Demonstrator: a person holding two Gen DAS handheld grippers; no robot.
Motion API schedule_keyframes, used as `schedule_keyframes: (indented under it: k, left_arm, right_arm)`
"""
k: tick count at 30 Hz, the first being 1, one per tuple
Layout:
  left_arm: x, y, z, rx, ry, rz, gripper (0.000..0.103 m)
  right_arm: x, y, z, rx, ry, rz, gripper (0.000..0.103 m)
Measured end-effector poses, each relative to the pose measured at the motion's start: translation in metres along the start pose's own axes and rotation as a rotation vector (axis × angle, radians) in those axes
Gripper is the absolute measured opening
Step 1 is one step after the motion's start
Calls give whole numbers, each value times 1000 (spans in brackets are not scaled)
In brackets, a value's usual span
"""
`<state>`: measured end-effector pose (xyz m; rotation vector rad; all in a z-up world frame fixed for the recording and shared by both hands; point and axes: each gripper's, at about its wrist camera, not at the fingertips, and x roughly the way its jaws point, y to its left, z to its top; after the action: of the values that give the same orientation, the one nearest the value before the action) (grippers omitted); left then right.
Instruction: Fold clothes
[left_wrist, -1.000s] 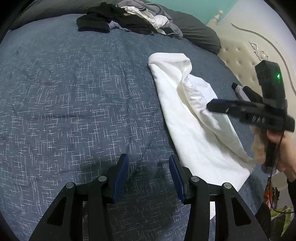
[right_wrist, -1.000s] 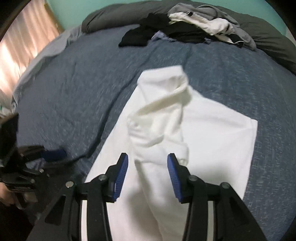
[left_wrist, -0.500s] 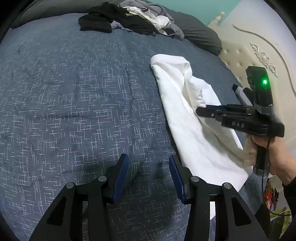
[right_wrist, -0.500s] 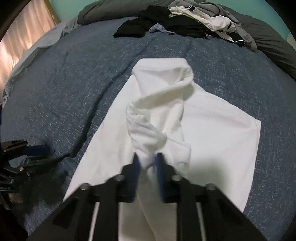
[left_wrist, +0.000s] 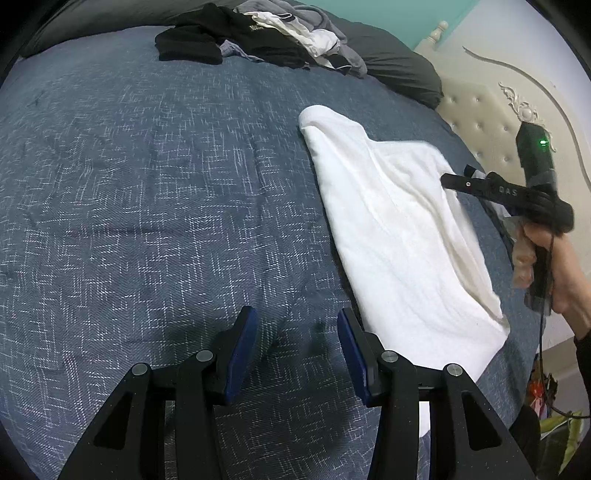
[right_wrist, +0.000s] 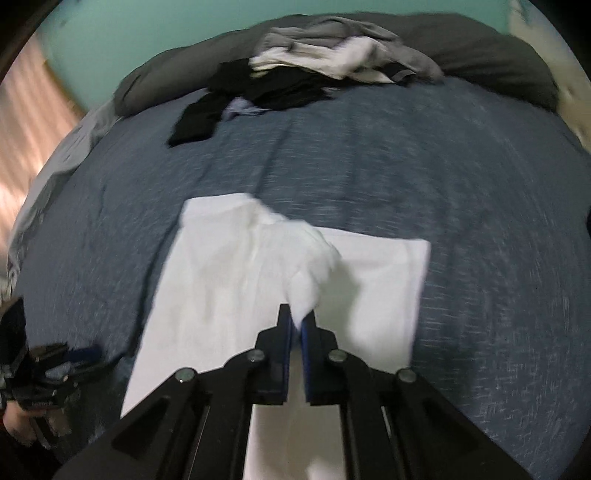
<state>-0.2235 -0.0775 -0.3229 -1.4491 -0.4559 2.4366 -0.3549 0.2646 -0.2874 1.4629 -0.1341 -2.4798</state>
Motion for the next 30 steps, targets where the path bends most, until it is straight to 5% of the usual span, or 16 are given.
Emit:
schedule_keyframes:
  k: [9,13,16,18,22,24,27,30]
  left_arm:
    - [3,2,0,4,11,2,49]
    - [2,2,0,5,10,1,49]
    - [2,1,0,7,10,0,49]
    - [3,-1,-1,12,13,-2,49]
    - [3,-10,0,28,14,-15,49]
    - [3,-14,0,38,13,-24,49]
    - [7,-21,-1,49,20,-38,49]
    - [13,-30,-5,67,37,-48,49]
  right_arm:
    - [33,-40,-15,146,74,47,5]
    - [23,-50,-18,212,33,91,7]
    - [11,-54,-16,231,2,115,20]
    - [9,-54,-11,233,1,121,40]
    - [16,-47,-1,193,30,95,40]
    - [23,-42,4,155,60,74,36]
    - [29,-44,7,148,52,58,7]
    - [32,-52,10,163,26,45,2]
